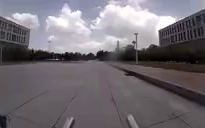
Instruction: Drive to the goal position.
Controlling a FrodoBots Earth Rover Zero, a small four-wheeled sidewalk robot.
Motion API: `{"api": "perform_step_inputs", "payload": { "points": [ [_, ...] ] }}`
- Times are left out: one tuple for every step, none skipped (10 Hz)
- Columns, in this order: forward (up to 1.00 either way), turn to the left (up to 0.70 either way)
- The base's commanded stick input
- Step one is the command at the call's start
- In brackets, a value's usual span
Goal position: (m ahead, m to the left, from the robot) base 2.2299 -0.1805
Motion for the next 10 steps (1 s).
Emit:
{"api": "perform_step_inputs", "payload": {
  "points": [
    [0.70, 0.00],
    [0.70, -0.14],
    [0.70, -0.32],
    [0.70, -0.22],
    [0.70, -0.09],
    [0.70, 0.00],
    [0.70, 0.00],
    [0.70, 0.00],
    [0.70, 0.00],
    [0.70, 0.00]
  ]
}}
